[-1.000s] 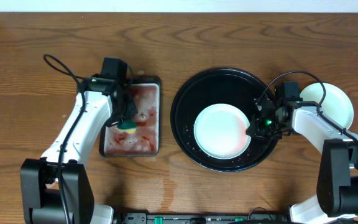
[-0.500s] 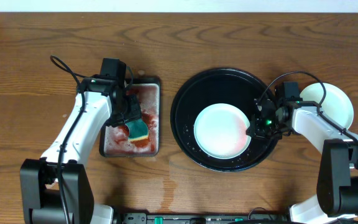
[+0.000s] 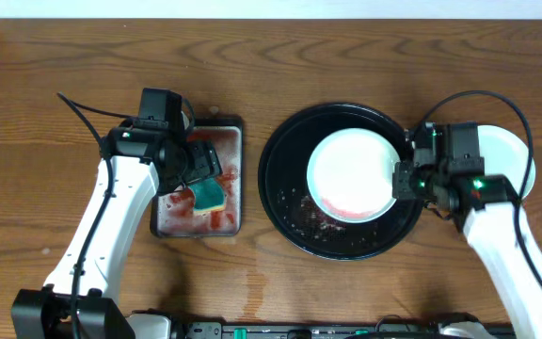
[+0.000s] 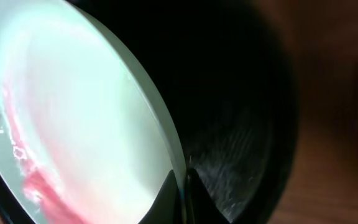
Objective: Clean dirty plates on tray and stack at the side
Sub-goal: 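Tilt and lift the second mint plate off the black tray with right gripper, then place the mint plate onto the plate stack right of the tray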
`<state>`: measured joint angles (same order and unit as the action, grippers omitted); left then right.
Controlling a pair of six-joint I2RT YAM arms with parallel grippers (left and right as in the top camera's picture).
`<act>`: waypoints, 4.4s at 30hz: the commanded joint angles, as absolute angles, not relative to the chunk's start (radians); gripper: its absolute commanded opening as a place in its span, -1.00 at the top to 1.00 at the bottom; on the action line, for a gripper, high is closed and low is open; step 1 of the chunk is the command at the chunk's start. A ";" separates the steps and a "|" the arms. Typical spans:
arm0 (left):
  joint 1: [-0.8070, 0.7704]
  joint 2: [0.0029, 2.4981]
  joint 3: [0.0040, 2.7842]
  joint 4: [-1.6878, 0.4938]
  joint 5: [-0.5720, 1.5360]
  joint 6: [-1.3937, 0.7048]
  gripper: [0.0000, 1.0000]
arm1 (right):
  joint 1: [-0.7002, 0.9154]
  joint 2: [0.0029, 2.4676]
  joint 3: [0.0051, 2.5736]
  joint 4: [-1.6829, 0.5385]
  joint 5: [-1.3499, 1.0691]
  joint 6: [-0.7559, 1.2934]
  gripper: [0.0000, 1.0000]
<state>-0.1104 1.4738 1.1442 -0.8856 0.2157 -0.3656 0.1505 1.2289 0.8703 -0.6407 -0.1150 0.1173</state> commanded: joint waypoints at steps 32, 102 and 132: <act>-0.108 1.472 1.152 -0.888 0.224 -0.359 -0.65 | 1.032 1.040 0.891 -0.601 1.159 -0.185 0.98; -0.108 1.472 1.152 -0.888 0.224 -0.359 -0.66 | 1.111 1.041 0.891 -0.587 1.275 -0.212 0.98; -0.108 1.472 1.152 -0.888 0.224 -0.359 -0.66 | 0.123 1.050 0.888 -0.692 0.171 0.283 0.98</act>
<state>-0.1104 1.4734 1.1442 -0.8860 0.2272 -0.3653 0.3611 1.0500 0.8711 -0.6918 0.6144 0.2329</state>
